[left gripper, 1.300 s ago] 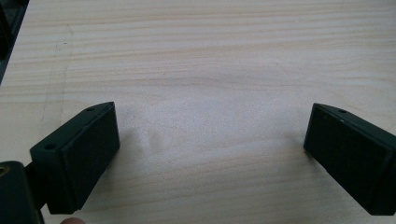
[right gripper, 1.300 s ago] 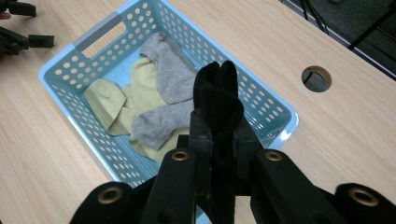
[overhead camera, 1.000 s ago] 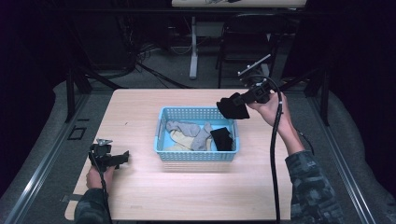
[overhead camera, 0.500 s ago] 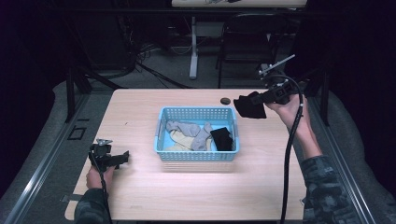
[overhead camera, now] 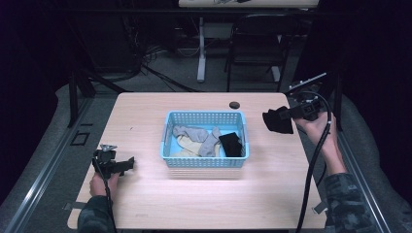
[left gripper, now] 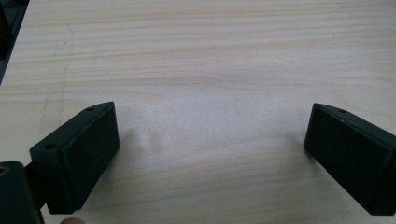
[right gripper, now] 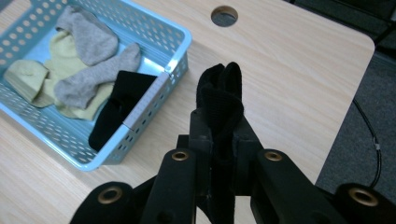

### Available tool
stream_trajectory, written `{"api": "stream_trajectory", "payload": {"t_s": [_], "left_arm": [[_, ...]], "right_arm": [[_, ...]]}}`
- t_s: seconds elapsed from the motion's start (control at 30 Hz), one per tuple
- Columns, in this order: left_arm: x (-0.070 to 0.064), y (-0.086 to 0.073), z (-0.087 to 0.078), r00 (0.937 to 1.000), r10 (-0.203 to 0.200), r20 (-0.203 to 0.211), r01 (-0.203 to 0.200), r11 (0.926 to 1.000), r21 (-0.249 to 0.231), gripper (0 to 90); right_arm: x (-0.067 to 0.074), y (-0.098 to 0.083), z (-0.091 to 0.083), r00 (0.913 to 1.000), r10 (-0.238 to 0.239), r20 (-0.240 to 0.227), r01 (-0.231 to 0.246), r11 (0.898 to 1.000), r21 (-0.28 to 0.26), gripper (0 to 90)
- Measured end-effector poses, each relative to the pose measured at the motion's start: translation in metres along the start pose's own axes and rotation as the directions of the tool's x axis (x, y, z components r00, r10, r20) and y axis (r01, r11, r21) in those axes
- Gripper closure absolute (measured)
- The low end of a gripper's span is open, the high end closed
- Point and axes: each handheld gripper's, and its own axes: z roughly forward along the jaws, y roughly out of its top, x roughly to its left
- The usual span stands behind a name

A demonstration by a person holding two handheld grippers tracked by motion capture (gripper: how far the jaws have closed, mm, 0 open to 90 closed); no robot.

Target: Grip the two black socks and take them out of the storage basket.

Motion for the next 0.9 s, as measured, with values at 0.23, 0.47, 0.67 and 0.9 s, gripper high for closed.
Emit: {"api": "stream_trajectory", "payload": {"t_s": [0.23,0.47,0.67,0.9], "left_arm": [[0.0,0.0,0.0,1.0,0.0,0.0,0.0,1.0,0.0,3.4],[0.0,0.0,0.0,1.0,0.0,0.0,0.0,1.0,0.0,3.4],[0.0,0.0,0.0,1.0,0.0,0.0,0.0,1.0,0.0,3.4],[0.0,0.0,0.0,1.0,0.0,0.0,0.0,1.0,0.0,3.3]], "right_arm": [[-0.01,-0.018,0.021,0.9993,0.038,0.001,-0.038,0.999,0.034,82.4],[-0.015,-0.037,0.054,0.9978,0.067,0.002,-0.067,0.991,0.114,82.3],[-0.021,-0.049,0.075,0.996,0.089,0.003,-0.089,0.982,0.169,82.2],[-0.022,-0.059,0.097,0.9947,0.103,0.007,-0.102,0.971,0.217,79.5]]}}
